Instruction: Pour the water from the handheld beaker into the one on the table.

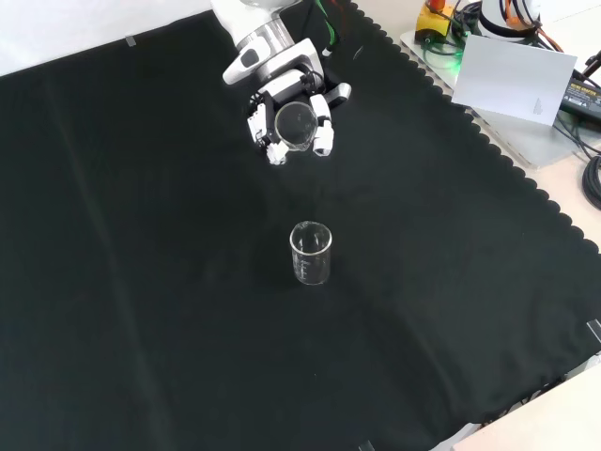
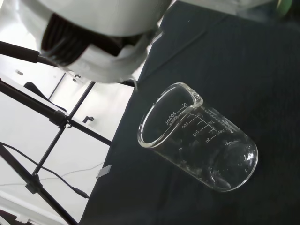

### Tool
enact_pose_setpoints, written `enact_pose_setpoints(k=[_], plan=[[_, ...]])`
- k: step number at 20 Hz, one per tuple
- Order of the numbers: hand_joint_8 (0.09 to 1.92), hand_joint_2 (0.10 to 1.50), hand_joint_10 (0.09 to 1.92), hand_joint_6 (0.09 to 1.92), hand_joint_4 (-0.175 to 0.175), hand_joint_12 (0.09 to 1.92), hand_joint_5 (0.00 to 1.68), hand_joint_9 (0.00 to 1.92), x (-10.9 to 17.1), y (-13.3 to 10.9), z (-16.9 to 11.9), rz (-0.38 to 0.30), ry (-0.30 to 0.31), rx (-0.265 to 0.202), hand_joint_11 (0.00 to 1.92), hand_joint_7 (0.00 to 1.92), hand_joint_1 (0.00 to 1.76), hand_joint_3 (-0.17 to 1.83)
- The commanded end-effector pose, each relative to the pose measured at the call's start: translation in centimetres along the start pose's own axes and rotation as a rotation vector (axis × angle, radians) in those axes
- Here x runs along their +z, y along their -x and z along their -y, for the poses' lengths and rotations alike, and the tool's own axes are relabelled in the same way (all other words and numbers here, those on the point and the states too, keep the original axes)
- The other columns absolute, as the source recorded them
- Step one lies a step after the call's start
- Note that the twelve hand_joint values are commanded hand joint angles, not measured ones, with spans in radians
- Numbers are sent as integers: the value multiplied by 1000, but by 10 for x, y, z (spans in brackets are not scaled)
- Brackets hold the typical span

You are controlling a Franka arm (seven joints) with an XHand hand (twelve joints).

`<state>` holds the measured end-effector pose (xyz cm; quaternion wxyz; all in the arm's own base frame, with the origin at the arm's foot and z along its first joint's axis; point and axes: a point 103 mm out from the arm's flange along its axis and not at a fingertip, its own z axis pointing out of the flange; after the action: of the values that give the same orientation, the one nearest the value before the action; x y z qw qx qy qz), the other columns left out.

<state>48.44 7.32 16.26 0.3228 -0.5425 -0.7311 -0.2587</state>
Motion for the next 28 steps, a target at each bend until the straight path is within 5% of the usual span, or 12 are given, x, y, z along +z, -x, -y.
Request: enact_pose_setpoints(k=[1,10,28], plan=[[87,655,146,624,175,827,1299,1684,-9,-2,0,10,0,-6,1270,1769,1130,646],[87,656,144,622,175,827,1299,1684,-10,-6,-3,49,-20,1,1266,1769,1130,644],[87,656,139,620,175,832,1300,1679,11,-24,-18,253,-39,21,1254,1767,1131,643]])
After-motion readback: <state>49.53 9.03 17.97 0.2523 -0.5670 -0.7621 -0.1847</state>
